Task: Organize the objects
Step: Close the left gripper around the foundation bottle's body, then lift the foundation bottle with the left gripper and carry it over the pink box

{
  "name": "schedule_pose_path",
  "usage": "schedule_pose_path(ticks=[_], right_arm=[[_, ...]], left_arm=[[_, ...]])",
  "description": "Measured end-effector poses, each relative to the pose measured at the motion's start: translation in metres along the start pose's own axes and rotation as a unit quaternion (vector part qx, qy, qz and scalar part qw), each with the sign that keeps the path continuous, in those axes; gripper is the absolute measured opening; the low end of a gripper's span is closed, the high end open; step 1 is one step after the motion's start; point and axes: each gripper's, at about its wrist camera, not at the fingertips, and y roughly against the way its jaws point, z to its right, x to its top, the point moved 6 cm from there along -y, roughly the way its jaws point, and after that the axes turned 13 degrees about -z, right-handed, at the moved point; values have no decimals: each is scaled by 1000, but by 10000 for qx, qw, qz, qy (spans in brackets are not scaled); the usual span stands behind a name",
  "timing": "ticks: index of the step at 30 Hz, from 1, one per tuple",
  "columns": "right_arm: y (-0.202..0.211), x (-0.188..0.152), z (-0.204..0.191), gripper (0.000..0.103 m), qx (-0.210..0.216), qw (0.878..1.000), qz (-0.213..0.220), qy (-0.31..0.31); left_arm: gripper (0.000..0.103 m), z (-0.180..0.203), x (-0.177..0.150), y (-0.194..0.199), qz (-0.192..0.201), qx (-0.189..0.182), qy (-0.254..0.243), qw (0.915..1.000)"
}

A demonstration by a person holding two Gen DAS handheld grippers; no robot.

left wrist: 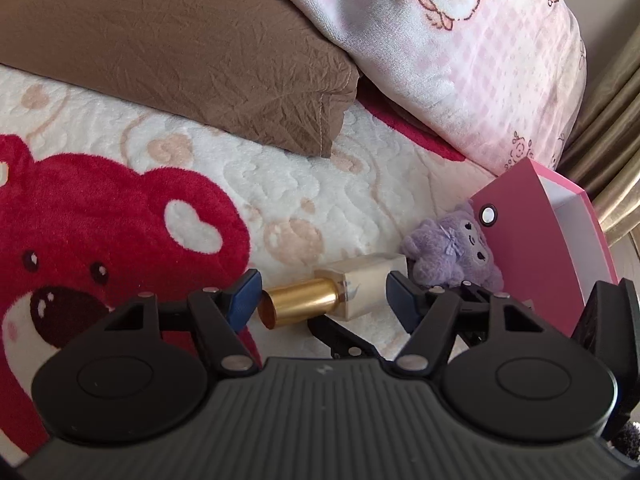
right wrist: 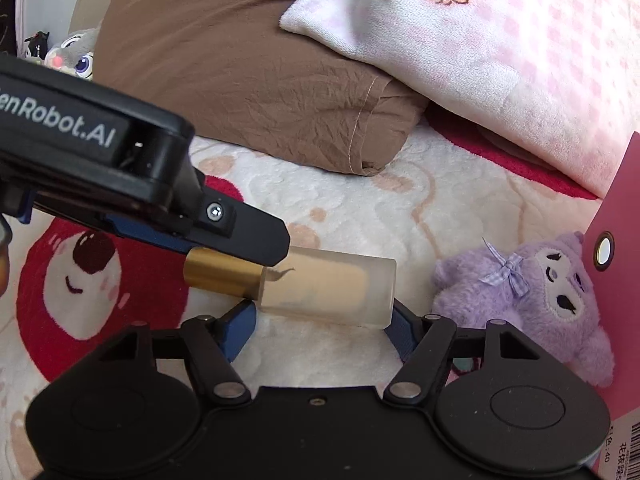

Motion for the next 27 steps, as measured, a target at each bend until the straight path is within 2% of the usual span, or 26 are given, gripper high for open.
schedule_pose_path(ticks=[7,11,13,16,23,27], right_arm=[[17,-20,-7,69,352,9979,-375,-386],[20,-30,-7,69,244,9964,-692,-420],[19,-31,-7,69,171,9962,-782,-330],[17,-31,-6,69,194,9962,-761,-381],[9,-29,-11,72,53,9980,-622,-67],[10,-29,-13,71,-64,9990,-415,173]], left_arm=[[66,9,-20,12,-149,7,156,9998],[66,15,-27,4,-443,-27,134,9989],[66,20,-30,-2,-535,130,-97,9984],[67,25,-32,-5,-550,309,-302,9976],[67,15,-33,-18,-627,402,-109,9972],[69,12,-35,-21,-509,366,3,9980]])
